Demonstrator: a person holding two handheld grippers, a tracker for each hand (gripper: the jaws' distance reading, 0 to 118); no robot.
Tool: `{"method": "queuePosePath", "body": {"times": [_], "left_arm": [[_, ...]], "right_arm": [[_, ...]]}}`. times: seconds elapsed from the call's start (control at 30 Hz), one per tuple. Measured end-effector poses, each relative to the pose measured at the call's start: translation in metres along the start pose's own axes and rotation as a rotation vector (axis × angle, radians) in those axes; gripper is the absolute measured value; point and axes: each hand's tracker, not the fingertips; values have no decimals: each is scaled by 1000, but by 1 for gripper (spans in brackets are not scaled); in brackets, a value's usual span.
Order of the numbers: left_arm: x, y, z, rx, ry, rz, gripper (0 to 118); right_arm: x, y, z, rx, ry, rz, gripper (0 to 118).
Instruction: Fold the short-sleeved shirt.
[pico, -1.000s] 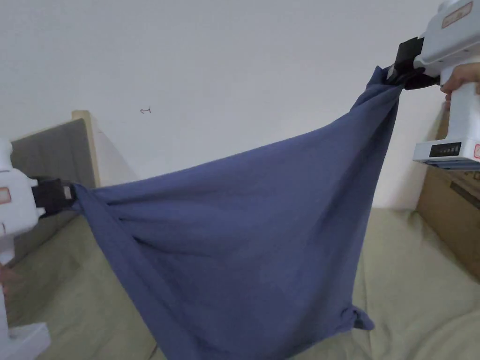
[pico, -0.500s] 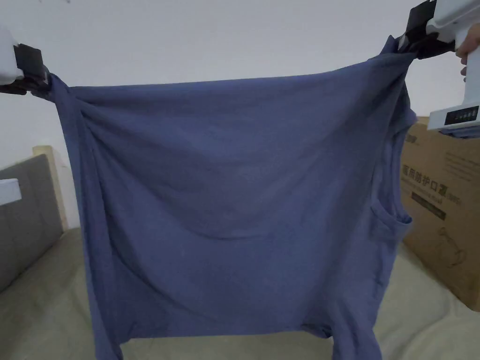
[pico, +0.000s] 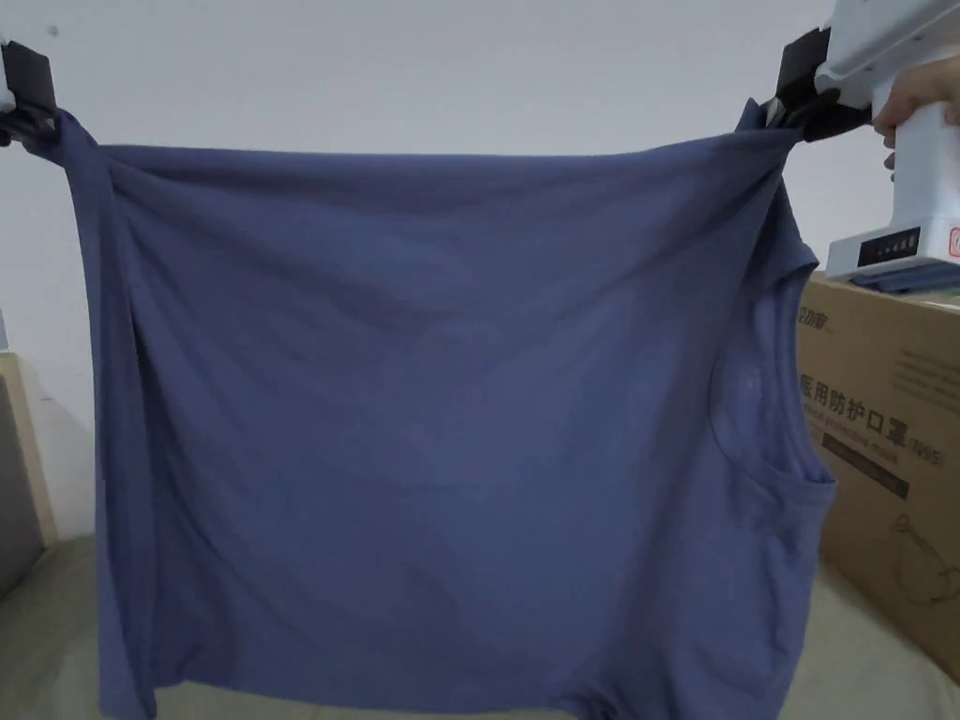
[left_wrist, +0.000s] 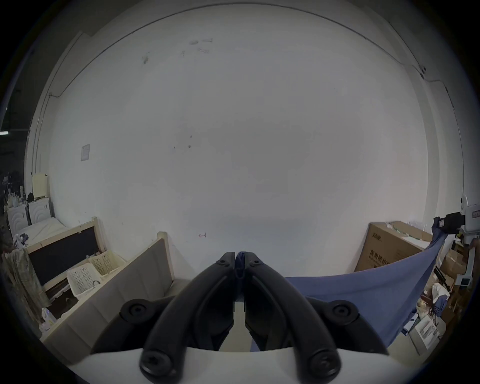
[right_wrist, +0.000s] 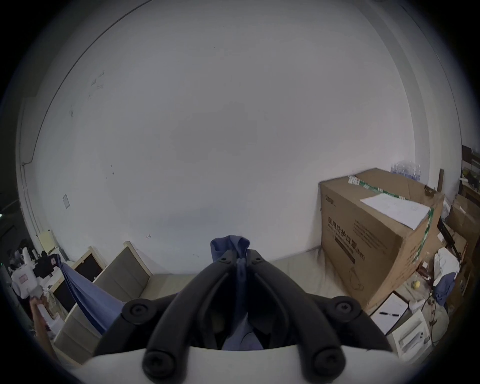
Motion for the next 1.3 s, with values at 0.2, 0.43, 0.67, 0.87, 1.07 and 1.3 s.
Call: {"method": "queuePosePath", "body": {"times": [0.2,0.43,0.67,0.87,1.07,1.3], "left_arm": [[4,-17,-16,50,21,-19,5],[5,-74,-58,-19,37,1,5],[-1,-212,-117,-239,43,-49,5],[-6,-377,-132,-506,42,79,5],[-15,-478,-87,-638,30,114,5],[-37,-499,33,-642,22,66,5]], "right_arm": [[1,-1,-27,-4,14,45,5],[18,-45,-81,-84,9,34,5],[36,-154,-156,-284,-1,47,5],[66,-306,-219,-505,-67,-12,5],[102,-434,-195,-611,-87,-120,5],[132,-512,-52,-595,-68,-124,5]]}}
